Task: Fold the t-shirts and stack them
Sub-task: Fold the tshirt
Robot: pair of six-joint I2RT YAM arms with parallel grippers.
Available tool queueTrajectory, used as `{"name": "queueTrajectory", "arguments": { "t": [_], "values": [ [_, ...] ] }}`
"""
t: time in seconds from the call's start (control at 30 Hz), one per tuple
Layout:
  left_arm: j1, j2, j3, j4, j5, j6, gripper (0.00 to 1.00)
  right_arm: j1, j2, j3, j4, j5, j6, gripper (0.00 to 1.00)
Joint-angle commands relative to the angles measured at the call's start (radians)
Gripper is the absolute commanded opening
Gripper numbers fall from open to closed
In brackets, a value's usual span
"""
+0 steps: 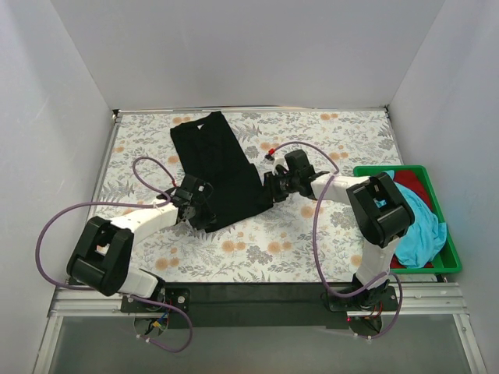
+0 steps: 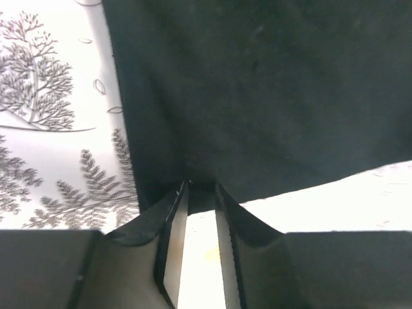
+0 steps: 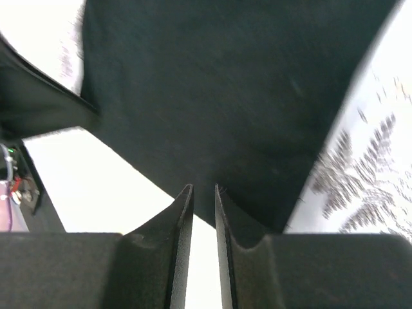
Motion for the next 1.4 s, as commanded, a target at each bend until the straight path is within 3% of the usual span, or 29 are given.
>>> {"name": "queueTrajectory", "arguments": {
  "t": [0.0, 0.3, 0.53, 0.67, 0.83, 0.97, 1.1, 1.37],
  "values": [
    [0.009, 0.024, -0.029, 0.052, 0.056, -0.053, 0.23, -0.039, 0.046, -0.058, 0.059, -0.043, -0.015, 0.23],
    [0.055, 0.032, -0.102, -0.024, 0.073, -0.055, 0.16, -0.111, 0.08, -0.222, 0.074, -0.074, 0.021, 0.18],
    [0.055, -0.052, -0.115, -0.115, 0.141, 0.008, 0.16, -0.135, -0.107, -0.417, 0.059, -0.023, 0.066, 0.17],
    [0.055, -0.084, -0.084, -0.161, 0.175, 0.055, 0.19, -0.135, -0.198, -0.431, 0.012, -0.074, 0.07, 0.17],
    [0.058, -0.167, 0.02, -0.149, 0.132, 0.055, 0.36, -0.135, -0.288, -0.307, -0.022, -0.112, 0.077, 0.19],
    [0.081, -0.112, 0.106, -0.071, 0.082, 0.065, 0.36, -0.135, -0.23, -0.093, -0.018, -0.117, 0.069, 0.21],
    [0.123, -0.014, 0.161, 0.029, 0.046, 0.077, 0.33, -0.135, -0.074, 0.055, 0.005, -0.114, 0.066, 0.21],
    [0.201, 0.228, 0.247, 0.127, 0.037, 0.085, 0.26, -0.138, 0.199, 0.246, 0.025, -0.101, 0.034, 0.2]
  ]
}}
